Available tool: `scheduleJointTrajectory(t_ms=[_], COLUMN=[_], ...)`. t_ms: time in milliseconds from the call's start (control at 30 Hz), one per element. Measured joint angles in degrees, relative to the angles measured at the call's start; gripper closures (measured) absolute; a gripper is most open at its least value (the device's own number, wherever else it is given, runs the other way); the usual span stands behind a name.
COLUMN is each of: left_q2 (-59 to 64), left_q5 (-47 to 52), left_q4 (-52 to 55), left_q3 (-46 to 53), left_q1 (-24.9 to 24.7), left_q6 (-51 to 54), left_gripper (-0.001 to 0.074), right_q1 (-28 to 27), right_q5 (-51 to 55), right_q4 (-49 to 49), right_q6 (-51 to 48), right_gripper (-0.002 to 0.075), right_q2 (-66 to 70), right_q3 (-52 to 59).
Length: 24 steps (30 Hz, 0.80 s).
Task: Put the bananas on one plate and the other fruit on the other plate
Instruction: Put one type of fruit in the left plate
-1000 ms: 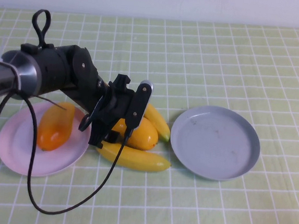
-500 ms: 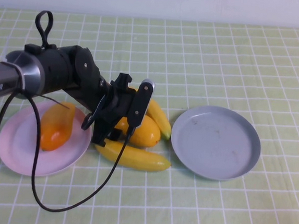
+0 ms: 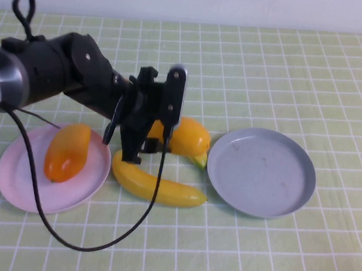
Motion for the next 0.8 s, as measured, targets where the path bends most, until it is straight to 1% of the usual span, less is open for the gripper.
scheduleJointTrajectory(t_ms=[67,100,167,233,333,467,533,633,700,800], left_q2=[-3.1,-4.6,-7.3,-10.0,-13.5,-17.5,-19.0,-21.3,-22.7,-24.5], left_q5=[0.0,0.0,0.0,0.3,1.8,8.7,12.9,16.8,17.2,16.9], left_q4=[-3.0,-4.1,-4.8,-3.8,2.2,16.0,22.9,30.7,33.7,35.2], left_q3=[0.0,0.0,0.0,0.0,0.0,0.0,0.5,3.0,5.5,9.6], left_q1=[0.0,0.0,0.0,0.0,0.0,0.0,0.0,0.0,0.1,1.4], left_q6=[-4.9,-9.3,-19.9,-34.6,-53.5,-77.0,-84.8,-91.9,-94.7,-98.4], left_gripper=[0.0255,0.0255,0.0255,0.0255,0.0255,0.0255,0.0255,0.0255,0.0255,0.0255], right_q1=[0.0,0.0,0.0,0.0,0.0,0.0,0.0,0.0,0.0,0.0], right_q5=[0.0,0.0,0.0,0.0,0.0,0.0,0.0,0.0,0.0,0.0], right_q4=[0.0,0.0,0.0,0.0,0.0,0.0,0.0,0.0,0.0,0.0], right_q6=[0.0,0.0,0.0,0.0,0.0,0.0,0.0,0.0,0.0,0.0], right_gripper=[0.0743,0.0743,0.0743,0.0743,0.0743,0.0743,0.0743,0.0743,0.0743,0.0743], right_q2=[0.0,0.0,0.0,0.0,0.0,0.0,0.0,0.0,0.0,0.0], right_q3=[0.0,0.0,0.0,0.0,0.0,0.0,0.0,0.0,0.0,0.0])
